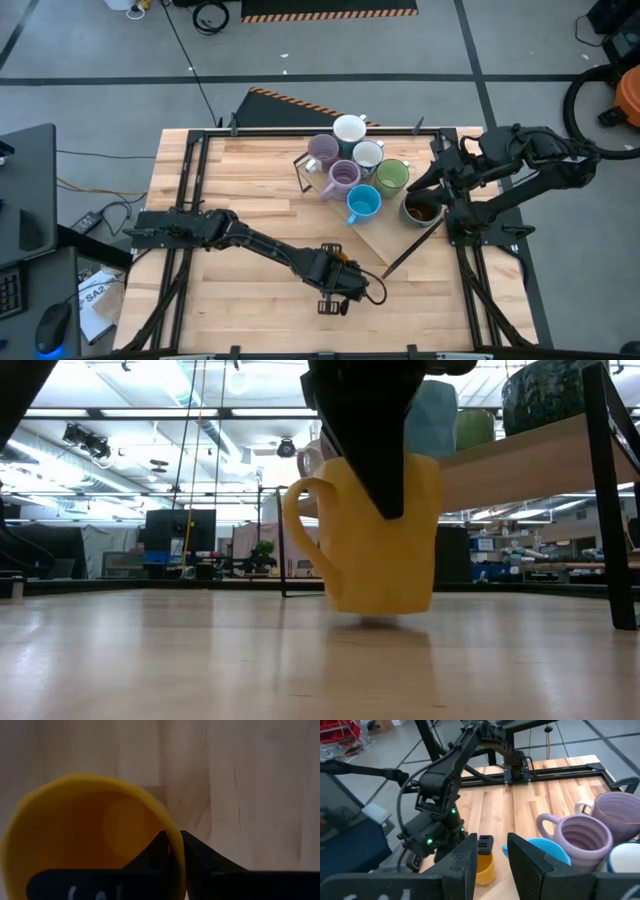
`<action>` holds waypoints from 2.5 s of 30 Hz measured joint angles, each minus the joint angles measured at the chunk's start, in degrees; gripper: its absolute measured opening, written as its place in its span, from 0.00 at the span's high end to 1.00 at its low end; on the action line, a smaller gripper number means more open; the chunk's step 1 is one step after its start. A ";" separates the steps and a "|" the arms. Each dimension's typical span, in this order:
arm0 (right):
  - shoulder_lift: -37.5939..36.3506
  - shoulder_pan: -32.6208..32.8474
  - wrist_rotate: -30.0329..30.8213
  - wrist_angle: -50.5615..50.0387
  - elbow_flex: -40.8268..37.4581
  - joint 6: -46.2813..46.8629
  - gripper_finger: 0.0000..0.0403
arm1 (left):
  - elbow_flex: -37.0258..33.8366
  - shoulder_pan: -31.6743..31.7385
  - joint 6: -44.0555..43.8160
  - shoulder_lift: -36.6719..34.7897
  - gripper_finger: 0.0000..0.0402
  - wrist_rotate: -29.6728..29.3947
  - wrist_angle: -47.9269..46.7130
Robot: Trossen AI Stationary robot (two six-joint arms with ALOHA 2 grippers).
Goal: Place coffee mugs
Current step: Put the yellow mug on the shelf
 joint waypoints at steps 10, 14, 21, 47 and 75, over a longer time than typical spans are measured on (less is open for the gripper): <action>-0.89 4.03 5.58 -1.66 0.00 0.91 0.72 | 0.02 0.06 -1.21 -0.02 0.70 2.18 0.07; -0.89 4.09 5.57 -1.87 0.00 -0.25 0.72 | 0.02 0.12 -5.72 -0.22 0.61 5.27 -0.03; -0.92 4.09 5.30 -2.29 0.00 -0.97 0.72 | 2.28 -0.78 -9.14 -2.96 0.54 2.85 -1.03; 7.47 4.09 -2.37 -1.28 0.00 0.55 0.72 | 2.95 -0.45 5.50 -14.35 0.70 -7.28 -9.19; 11.85 3.29 -3.50 5.60 0.02 2.70 0.72 | -5.49 6.43 19.46 -27.26 0.71 4.18 -10.96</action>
